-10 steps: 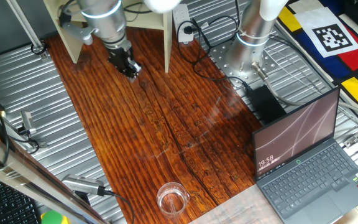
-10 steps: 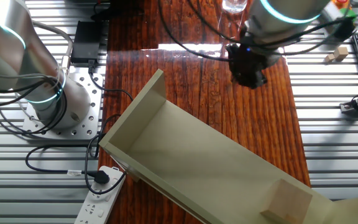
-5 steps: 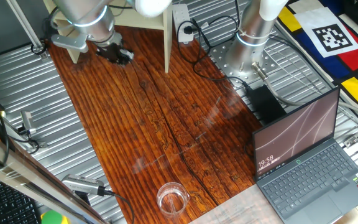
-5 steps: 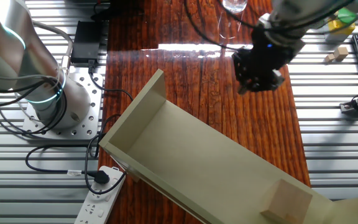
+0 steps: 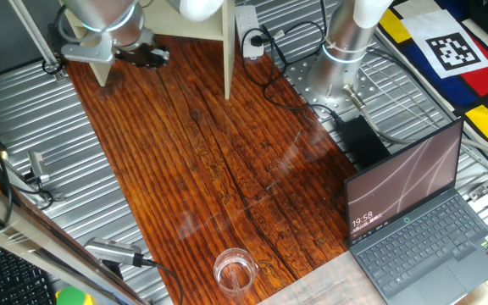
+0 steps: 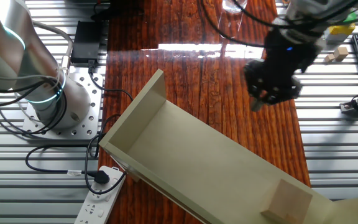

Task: Take the object down from the shelf

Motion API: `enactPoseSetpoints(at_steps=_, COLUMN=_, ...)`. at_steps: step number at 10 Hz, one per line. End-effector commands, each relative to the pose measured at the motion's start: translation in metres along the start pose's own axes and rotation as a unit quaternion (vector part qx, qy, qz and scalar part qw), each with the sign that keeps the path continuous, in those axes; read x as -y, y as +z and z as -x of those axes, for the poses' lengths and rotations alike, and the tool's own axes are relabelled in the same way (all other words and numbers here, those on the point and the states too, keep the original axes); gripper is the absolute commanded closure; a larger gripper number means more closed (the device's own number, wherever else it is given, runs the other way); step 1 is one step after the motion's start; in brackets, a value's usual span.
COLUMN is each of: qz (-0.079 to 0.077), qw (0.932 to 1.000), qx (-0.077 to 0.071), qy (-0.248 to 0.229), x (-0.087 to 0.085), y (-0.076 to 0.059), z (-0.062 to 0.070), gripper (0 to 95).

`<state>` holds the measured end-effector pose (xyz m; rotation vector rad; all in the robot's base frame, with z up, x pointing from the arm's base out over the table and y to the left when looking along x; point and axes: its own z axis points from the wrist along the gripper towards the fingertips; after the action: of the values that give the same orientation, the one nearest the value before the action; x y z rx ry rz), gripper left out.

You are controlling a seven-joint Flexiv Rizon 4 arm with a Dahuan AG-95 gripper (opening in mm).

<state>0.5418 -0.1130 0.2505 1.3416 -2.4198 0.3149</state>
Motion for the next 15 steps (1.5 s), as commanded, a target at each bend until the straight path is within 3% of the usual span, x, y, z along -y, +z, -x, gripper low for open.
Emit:
enactPoseSetpoints(at_steps=1, qz=-0.002, qw=0.9999, qx=-0.001, qy=-0.012, x=0.007, y=-0.004, z=0.0, gripper=95.0)
enactPoseSetpoints(at_steps=3, qz=0.002, qw=0.9995, qx=0.007, qy=-0.03, x=0.008, y=-0.008, z=0.003, gripper=95.0)
enactPoseSetpoints(at_steps=4, qz=0.0, qw=0.9982, qx=0.014, qy=-0.059, x=0.009, y=-0.017, z=0.02, gripper=95.0)
enactPoseSetpoints(at_steps=7, qz=-0.004, qw=0.9987, qx=0.012, qy=-0.049, x=0.009, y=-0.017, z=0.02, gripper=95.0)
enactPoseSetpoints(at_steps=9, qz=-0.025, qw=0.9986, qx=0.001, qy=-0.046, x=0.009, y=-0.017, z=0.02, gripper=95.0)
enactPoseSetpoints(at_steps=10, qz=-0.031, qw=0.9995, qx=-0.004, qy=-0.005, x=0.009, y=-0.017, z=0.02, gripper=95.0)
enactPoseSetpoints(at_steps=12, qz=-0.049, qw=0.9988, qx=-0.002, qy=-0.009, x=0.009, y=-0.017, z=0.02, gripper=95.0)
enactPoseSetpoints(at_steps=14, qz=-0.046, qw=0.9986, qx=0.005, qy=-0.026, x=0.009, y=-0.017, z=0.02, gripper=95.0)
enactPoseSetpoints(at_steps=15, qz=-0.042, qw=0.998, qx=0.015, qy=-0.046, x=0.009, y=-0.017, z=0.02, gripper=76.0)
